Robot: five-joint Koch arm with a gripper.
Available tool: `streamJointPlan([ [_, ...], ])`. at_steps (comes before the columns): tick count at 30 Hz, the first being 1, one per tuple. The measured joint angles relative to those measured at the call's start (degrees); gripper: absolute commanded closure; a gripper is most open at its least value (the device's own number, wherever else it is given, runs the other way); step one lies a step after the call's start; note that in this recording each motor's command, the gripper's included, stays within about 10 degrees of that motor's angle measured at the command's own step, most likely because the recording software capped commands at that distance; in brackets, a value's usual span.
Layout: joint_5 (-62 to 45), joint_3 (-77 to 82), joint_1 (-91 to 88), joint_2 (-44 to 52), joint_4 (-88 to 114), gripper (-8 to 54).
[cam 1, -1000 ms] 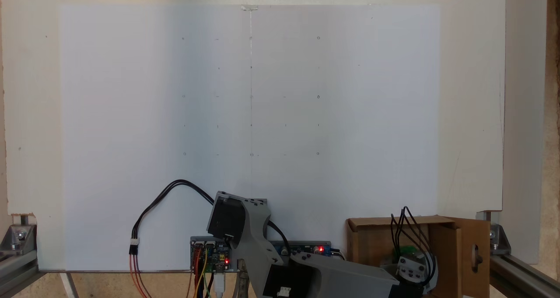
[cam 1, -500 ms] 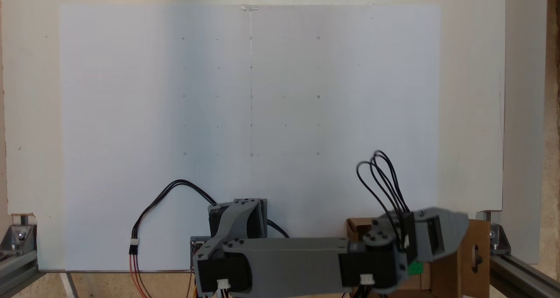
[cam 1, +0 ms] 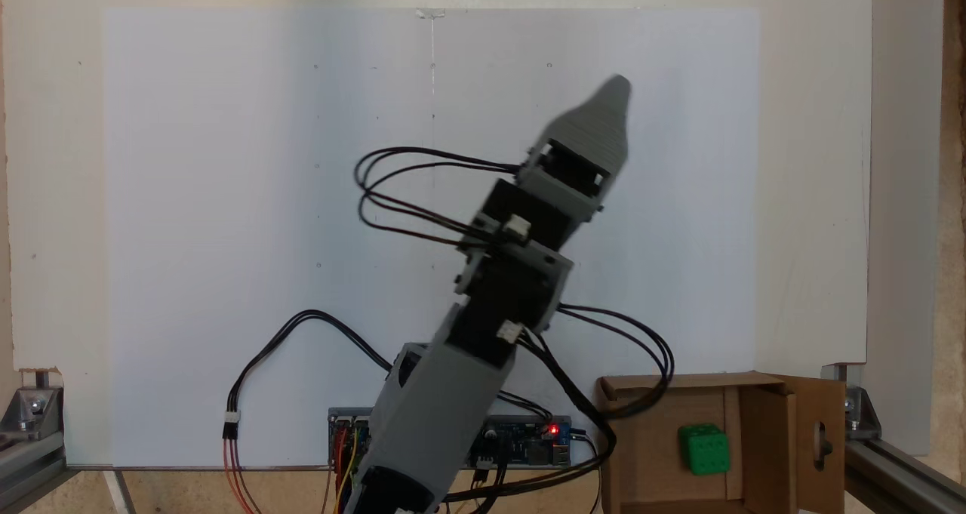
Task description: Grasp a green dice and put it in the bin.
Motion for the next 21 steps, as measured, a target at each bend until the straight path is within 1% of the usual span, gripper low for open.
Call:
streamJointPlan([
  [4, 0.79, 1.93, -10.02, 0.79, 0.0, 0.0],
  [7, 0.79, 7.29, -14.94, 2.64, -1.05, 0.0],
  [10, 0.79, 15.12, -19.34, 6.15, -5.36, -0.1],
  [14, 0.79, 21.71, -23.91, 11.95, -12.57, -0.1],
  [21, 0.79, 33.05, -26.1, 22.85, -27.07, -1.1],
])
